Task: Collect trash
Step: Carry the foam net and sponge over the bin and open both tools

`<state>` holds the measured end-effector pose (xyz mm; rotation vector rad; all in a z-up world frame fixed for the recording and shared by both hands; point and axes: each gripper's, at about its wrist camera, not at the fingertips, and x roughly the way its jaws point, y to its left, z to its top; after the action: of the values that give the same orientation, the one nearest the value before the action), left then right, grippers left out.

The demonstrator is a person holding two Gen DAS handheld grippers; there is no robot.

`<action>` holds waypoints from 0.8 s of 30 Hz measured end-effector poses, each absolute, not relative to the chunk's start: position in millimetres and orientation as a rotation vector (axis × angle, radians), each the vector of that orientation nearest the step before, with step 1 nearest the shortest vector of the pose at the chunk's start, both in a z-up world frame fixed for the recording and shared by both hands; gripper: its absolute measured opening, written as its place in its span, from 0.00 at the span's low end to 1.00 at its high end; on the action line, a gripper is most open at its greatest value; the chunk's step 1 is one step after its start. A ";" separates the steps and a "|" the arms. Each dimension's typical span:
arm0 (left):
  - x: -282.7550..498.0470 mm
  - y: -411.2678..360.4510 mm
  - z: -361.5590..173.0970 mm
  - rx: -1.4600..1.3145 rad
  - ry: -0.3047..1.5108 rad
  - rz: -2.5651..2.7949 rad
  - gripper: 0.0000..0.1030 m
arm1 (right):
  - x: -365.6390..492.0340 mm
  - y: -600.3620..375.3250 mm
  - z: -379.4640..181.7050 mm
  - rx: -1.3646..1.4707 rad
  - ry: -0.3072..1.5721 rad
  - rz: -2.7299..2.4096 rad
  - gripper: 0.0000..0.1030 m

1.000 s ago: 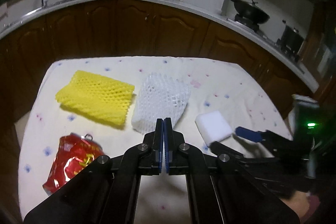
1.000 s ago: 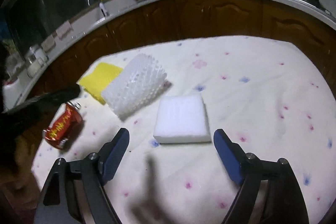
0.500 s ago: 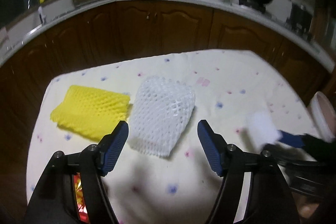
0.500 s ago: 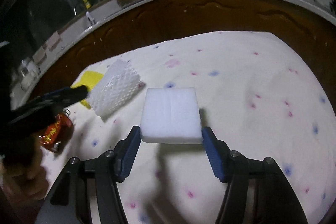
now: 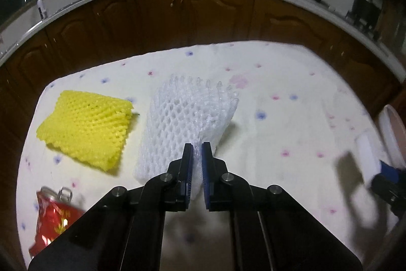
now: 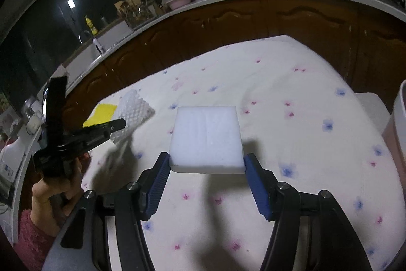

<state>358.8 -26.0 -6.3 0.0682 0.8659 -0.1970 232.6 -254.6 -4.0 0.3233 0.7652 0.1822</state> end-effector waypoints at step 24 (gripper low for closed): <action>214.3 -91.1 39.6 -0.043 0.762 -0.315 0.06 | 136.1 -311.7 13.6 0.355 0.612 0.096 0.60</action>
<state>214.3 -91.1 39.6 -0.0433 0.7618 -0.3147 136.1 -311.7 13.6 0.3548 0.6121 0.0964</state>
